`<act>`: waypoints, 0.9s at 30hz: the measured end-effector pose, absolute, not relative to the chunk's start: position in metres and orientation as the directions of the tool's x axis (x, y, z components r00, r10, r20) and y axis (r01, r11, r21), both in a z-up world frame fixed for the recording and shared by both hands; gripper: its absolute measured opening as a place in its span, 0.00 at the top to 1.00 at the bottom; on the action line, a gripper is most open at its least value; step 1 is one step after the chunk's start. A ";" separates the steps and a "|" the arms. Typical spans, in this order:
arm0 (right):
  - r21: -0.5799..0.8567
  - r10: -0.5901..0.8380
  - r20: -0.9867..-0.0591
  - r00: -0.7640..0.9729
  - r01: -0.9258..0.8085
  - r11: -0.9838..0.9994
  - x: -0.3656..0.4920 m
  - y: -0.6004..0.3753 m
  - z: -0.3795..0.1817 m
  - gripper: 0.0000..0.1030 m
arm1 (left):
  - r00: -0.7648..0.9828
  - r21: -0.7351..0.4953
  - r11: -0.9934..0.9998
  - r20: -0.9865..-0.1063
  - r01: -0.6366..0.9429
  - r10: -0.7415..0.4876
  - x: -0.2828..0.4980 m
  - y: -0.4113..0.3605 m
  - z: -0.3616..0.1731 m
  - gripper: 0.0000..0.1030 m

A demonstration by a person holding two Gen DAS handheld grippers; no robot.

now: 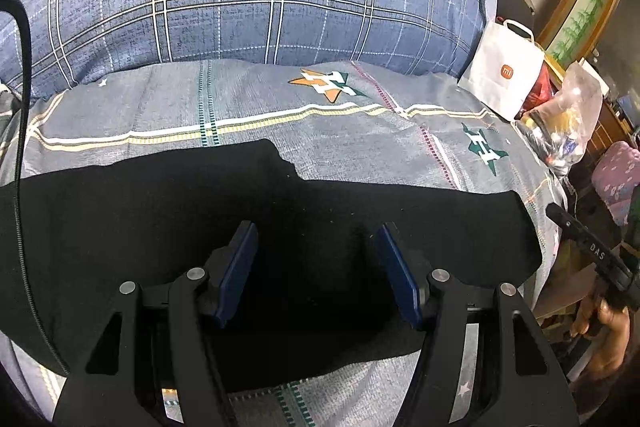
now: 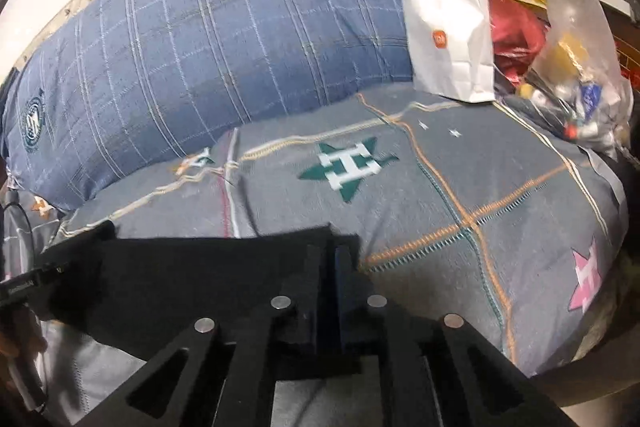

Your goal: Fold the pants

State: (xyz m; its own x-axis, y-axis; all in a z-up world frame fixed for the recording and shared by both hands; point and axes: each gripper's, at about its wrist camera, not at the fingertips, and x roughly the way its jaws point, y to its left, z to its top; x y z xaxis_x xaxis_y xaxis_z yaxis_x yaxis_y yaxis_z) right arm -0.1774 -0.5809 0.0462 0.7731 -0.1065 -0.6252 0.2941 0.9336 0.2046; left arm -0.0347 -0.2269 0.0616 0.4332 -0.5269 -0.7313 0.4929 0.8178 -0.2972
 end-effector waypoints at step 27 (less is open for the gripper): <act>0.048 -0.152 -0.752 0.642 0.282 0.958 -0.128 -0.586 0.002 0.94 | 0.604 -0.322 0.928 -0.708 0.186 -0.366 -0.024 -0.042 0.076 0.39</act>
